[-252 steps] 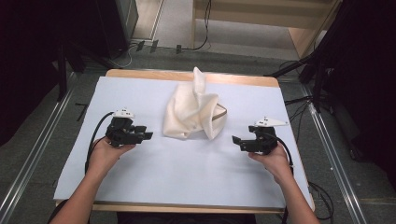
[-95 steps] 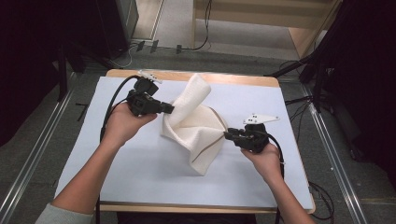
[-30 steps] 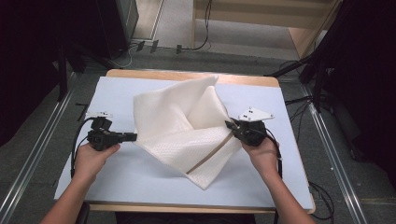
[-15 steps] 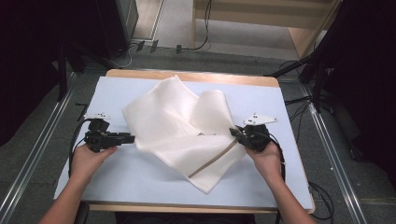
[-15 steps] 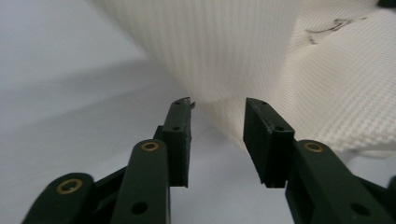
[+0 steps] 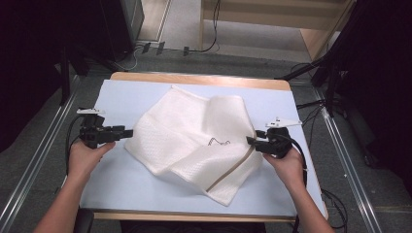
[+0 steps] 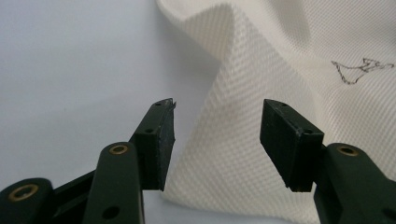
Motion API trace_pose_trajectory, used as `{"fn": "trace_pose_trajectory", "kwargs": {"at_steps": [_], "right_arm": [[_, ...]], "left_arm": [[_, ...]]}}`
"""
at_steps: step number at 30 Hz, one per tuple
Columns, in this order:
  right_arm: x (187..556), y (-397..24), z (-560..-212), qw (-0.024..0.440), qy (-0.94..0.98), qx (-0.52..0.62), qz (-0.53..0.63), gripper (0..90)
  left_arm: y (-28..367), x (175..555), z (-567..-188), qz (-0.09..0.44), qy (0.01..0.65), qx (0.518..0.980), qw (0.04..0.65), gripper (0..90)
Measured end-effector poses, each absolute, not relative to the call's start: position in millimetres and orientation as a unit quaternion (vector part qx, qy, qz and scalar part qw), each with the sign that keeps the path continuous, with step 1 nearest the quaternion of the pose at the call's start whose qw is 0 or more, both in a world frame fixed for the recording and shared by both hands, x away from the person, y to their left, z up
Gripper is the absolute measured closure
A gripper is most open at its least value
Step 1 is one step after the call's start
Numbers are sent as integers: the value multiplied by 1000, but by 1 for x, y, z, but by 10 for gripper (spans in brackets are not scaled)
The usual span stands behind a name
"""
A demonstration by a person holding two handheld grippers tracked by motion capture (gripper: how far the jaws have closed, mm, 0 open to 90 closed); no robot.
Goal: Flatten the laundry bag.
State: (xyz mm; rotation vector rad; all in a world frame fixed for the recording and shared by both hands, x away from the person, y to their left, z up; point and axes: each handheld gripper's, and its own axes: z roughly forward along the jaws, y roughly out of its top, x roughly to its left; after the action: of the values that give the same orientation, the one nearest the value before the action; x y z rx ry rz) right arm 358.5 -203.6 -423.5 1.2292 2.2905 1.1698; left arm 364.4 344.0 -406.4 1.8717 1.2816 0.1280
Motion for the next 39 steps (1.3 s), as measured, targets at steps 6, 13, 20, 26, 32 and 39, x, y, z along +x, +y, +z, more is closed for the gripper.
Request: {"fn": "trace_pose_trajectory", "kwargs": {"at_steps": [6, 13, 20, 26, 32, 39], "right_arm": [[352, -216, -417, 148, 784, 432, 421, 480], [346, -223, -414, 155, 778, 438, 423, 504], [345, -232, -420, 150, 770, 457, 420, 543], [348, -232, -424, 152, 769, 461, 416, 548], [354, -229, -427, 149, 769, 461, 417, 557], [368, -217, -433, 141, 770, 460, 419, 550]], "left_arm": [[326, 387, -399, 54, 499, 760, 412, 414], [311, 407, -411, 26, 502, 771, 390, 472], [305, 412, -423, -8, 506, 787, 352, 863], [325, 402, -417, 15, 517, 777, 360, 882], [357, 389, -415, 37, 538, 757, 369, 878], [384, 374, -415, 53, 562, 736, 373, 873]]}}
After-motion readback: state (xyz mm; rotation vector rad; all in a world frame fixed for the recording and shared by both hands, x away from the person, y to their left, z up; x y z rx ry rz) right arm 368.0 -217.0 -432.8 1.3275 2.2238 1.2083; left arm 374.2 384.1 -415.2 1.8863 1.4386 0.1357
